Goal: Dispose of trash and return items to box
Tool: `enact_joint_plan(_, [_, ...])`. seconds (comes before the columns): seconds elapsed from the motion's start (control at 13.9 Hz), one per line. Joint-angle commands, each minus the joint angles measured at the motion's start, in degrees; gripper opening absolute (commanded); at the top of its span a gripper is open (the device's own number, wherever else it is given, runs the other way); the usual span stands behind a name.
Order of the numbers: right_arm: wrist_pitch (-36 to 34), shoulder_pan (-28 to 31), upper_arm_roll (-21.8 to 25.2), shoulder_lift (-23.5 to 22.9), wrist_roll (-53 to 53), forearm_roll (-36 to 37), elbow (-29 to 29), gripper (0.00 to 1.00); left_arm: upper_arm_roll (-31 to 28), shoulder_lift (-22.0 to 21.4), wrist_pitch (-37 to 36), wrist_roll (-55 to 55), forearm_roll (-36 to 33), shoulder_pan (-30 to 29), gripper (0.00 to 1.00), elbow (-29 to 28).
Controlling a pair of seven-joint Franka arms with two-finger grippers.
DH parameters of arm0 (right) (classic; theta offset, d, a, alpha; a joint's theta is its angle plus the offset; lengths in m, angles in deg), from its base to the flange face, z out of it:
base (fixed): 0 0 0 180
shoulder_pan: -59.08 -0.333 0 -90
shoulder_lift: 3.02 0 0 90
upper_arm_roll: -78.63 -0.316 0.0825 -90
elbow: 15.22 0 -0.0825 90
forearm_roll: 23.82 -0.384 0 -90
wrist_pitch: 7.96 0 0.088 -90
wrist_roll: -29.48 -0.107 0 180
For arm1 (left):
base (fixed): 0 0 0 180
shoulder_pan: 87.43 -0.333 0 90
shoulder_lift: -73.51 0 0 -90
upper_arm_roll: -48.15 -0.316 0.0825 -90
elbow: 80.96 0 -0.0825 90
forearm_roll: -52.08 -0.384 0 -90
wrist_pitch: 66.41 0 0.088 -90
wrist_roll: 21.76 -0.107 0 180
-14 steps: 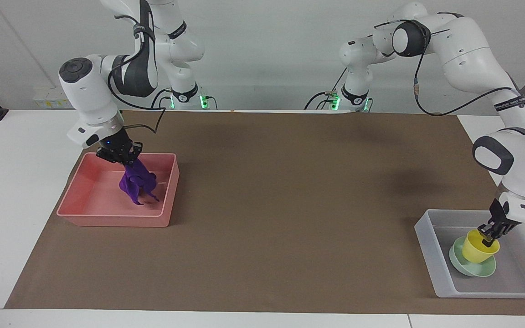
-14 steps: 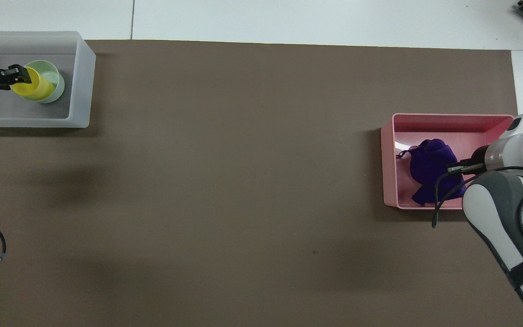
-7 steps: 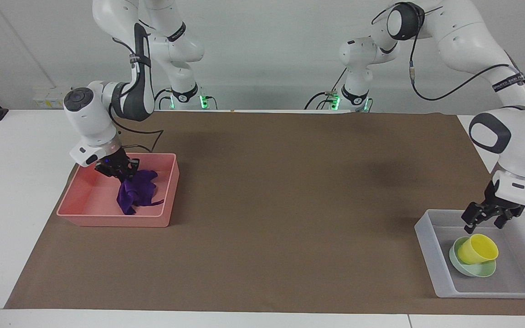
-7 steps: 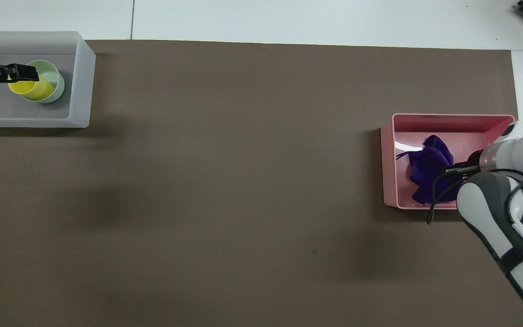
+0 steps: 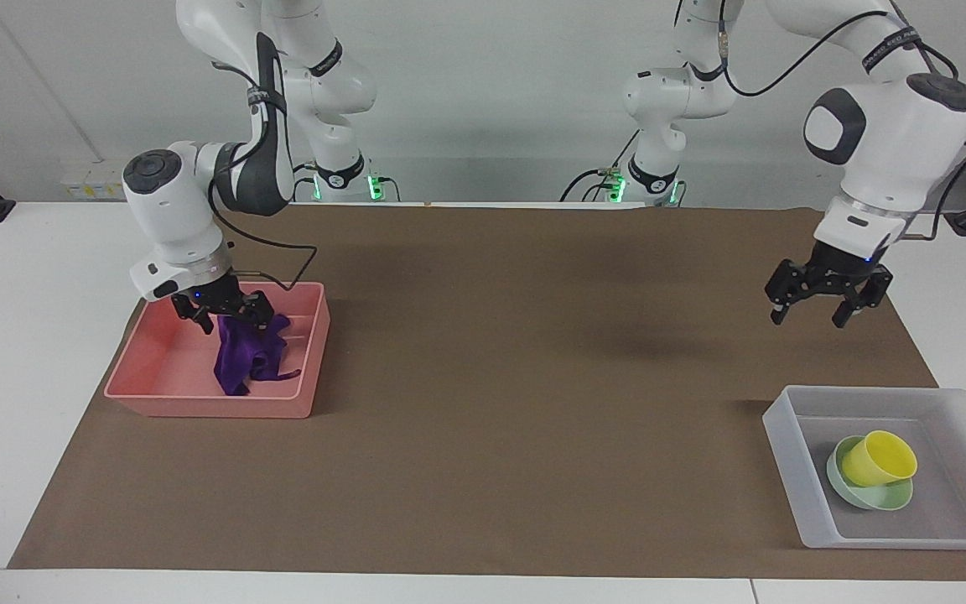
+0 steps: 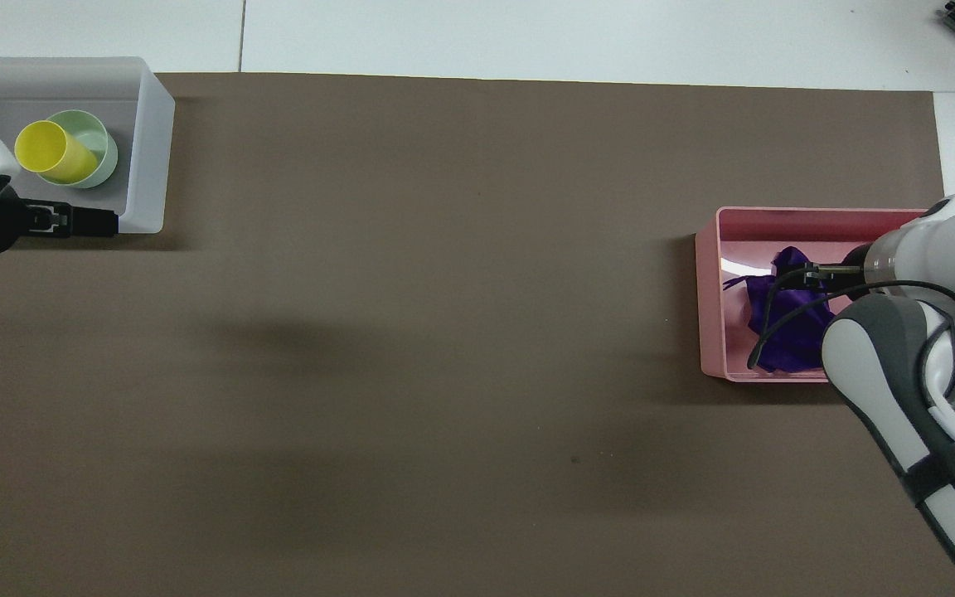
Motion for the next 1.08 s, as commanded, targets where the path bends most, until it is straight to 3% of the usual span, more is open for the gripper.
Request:
enact_joint_plan(0.0, [-5.1,-1.9,-0.7,1.5,-6.7,0.9,3.4,1.0,-0.7,-4.7,-6.2,-0.5,0.2,1.6,1.0,-2.4])
enact_joint_plan(0.5, [-26.7,-2.3,-0.8,3.6,-5.8,0.9,19.5,1.0,-0.9,0.0,-24.1,-1.1,-1.2,0.6,1.0,14.1])
enact_joint_plan(0.72, [-31.5,-1.9,-0.7,5.4,-3.6,0.3,23.0,1.0,-1.1,-1.3,-28.2,-1.0,-1.3,1.3,1.0,12.8])
enact_joint_plan(1.01, [-39.9,-1.6,-0.2,6.2,-1.4,0.0,29.2,1.0,-1.0,-1.6,-27.6,-0.7,-3.2,1.0,1.0,12.9])
